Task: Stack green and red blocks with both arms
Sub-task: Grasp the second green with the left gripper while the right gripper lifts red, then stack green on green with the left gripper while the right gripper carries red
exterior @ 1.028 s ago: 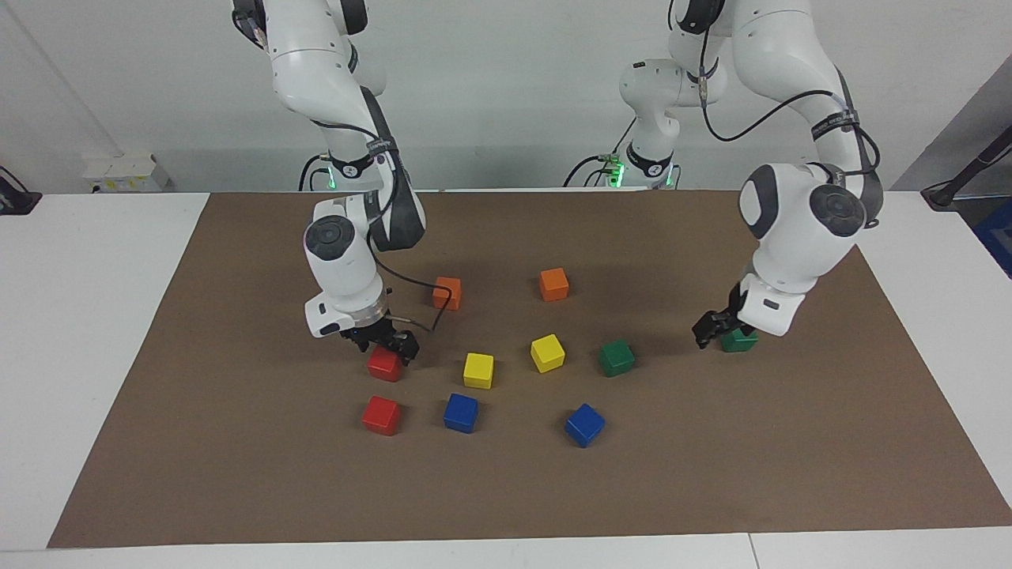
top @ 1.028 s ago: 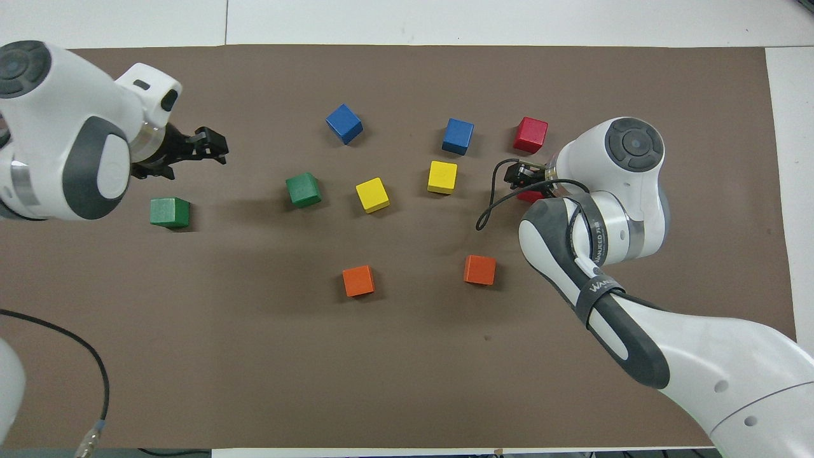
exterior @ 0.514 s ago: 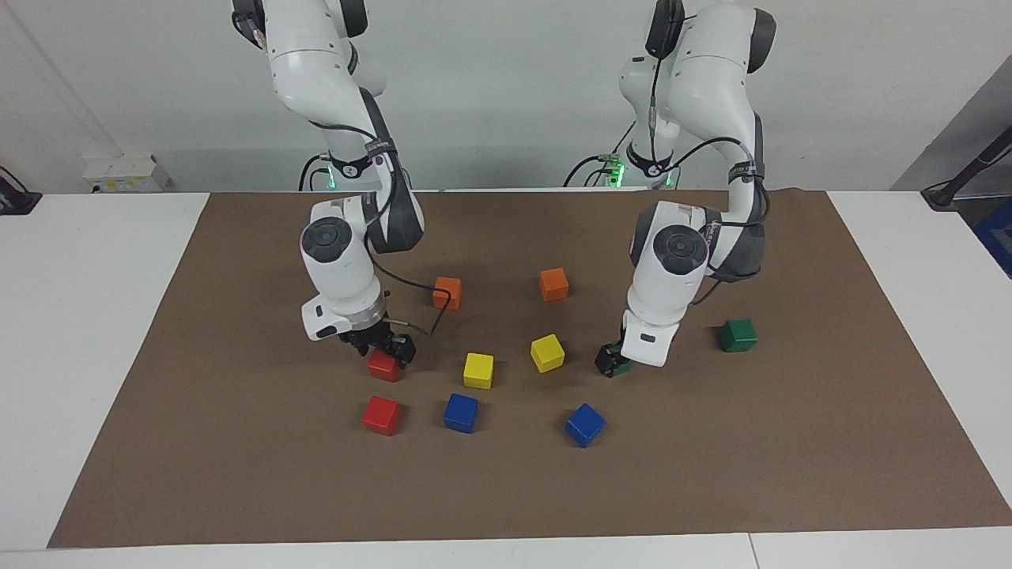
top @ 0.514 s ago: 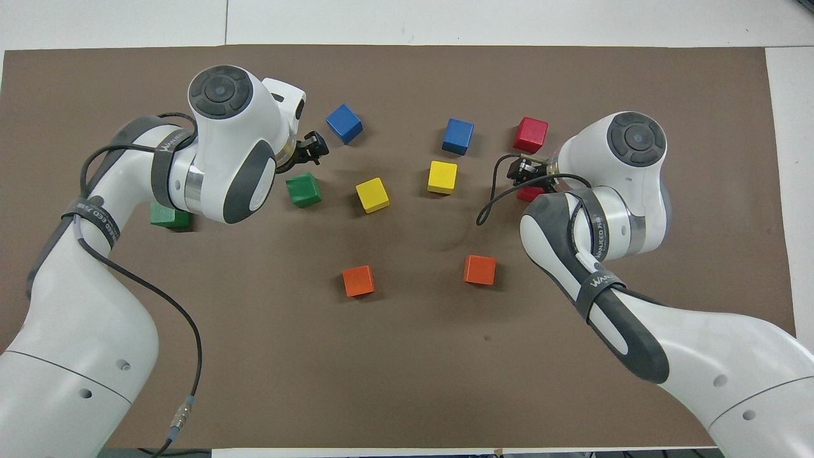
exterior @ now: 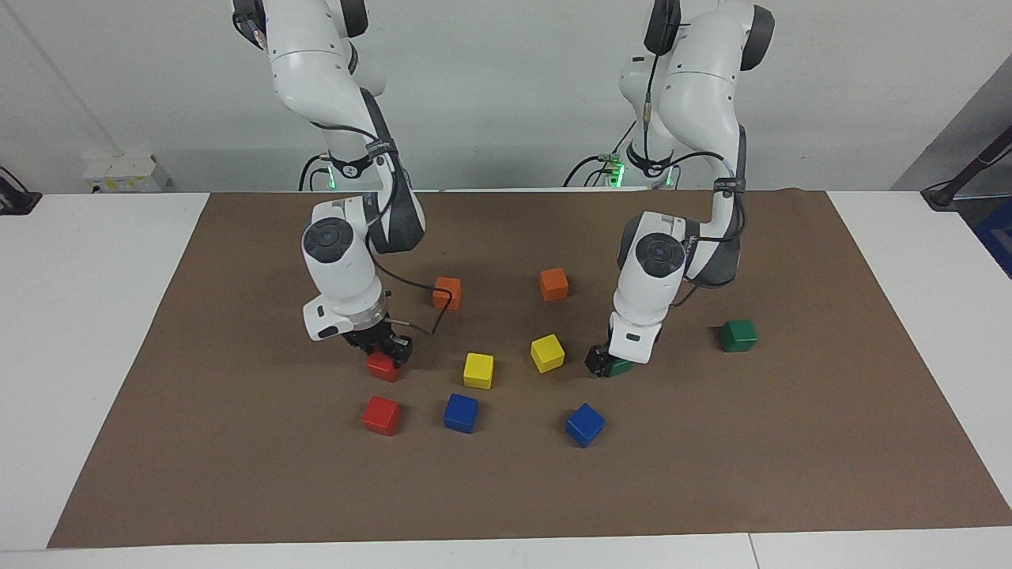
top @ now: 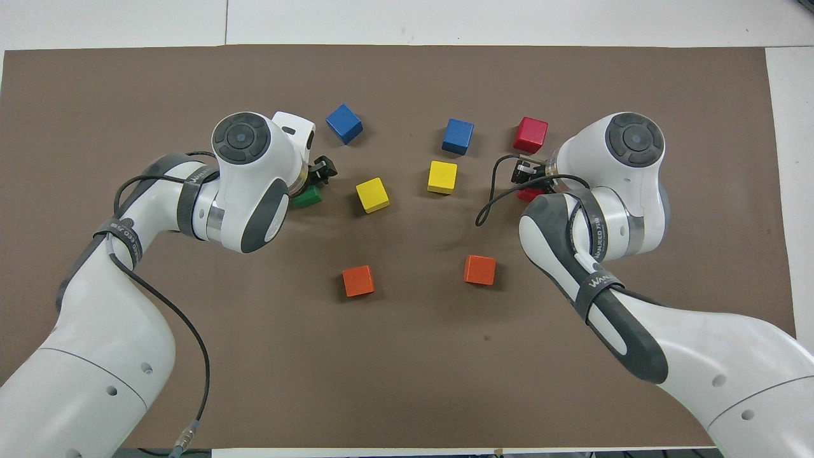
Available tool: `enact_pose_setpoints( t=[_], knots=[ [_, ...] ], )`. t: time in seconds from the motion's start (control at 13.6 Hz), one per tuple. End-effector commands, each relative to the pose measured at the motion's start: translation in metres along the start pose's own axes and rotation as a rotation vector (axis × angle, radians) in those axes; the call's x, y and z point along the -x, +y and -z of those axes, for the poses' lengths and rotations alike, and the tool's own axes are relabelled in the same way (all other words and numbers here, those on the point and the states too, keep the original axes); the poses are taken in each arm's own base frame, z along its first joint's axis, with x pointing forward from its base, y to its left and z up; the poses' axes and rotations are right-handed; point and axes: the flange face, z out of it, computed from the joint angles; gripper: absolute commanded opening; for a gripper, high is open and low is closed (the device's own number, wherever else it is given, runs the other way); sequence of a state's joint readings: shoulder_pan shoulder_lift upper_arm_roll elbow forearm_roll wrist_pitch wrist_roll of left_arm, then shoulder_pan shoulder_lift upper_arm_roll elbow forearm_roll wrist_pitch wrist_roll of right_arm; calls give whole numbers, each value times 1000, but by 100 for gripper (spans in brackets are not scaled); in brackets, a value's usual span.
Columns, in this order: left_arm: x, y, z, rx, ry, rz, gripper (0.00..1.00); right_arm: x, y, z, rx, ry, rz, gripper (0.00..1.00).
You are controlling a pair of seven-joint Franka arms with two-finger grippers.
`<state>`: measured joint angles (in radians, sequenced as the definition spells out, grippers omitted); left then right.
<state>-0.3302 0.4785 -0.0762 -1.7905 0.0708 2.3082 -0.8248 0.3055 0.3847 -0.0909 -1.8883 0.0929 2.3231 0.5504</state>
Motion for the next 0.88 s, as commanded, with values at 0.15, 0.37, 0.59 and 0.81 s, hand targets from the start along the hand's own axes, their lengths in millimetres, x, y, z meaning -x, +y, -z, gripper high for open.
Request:
enact_pose_setpoints(
  t=[0.15,0.37,0.59,0.81],
  knots=[
    [2,-7,27,-66,-23,42,0,-24,52,30,24,-39,151,0],
    [-1,-44,89,-115,-63,-39,0,-49,74,84,89,-67,255,0],
    [-37,-140,135,-131,-142,-240,0,-69,130,87,78,-46,354,0],
    [-72,-206,129,-82,-159,-397,0,-65,179,59,66,-13,420,0]
  ],
)
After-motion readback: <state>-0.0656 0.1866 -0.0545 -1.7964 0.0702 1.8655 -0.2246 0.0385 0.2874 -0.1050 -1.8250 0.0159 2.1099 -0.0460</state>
